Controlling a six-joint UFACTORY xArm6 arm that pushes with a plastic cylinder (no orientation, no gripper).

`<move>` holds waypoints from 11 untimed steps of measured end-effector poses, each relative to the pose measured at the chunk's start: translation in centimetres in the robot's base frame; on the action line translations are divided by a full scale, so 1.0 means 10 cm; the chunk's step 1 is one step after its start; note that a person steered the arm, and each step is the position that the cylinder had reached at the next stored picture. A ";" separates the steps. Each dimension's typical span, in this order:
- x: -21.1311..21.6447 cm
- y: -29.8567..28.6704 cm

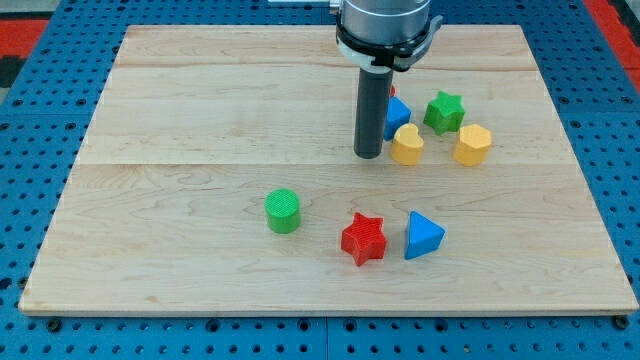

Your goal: Push the blue triangle bottom of the red star

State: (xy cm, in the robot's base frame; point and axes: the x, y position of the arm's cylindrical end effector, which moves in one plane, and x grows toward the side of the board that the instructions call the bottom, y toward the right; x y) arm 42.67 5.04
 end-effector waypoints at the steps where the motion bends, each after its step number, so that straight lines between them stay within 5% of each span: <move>1: 0.07 0.03; 4: 1.10 0.90; 7: 1.24 0.15; 9: 1.59 0.46; 11: 1.14 -0.31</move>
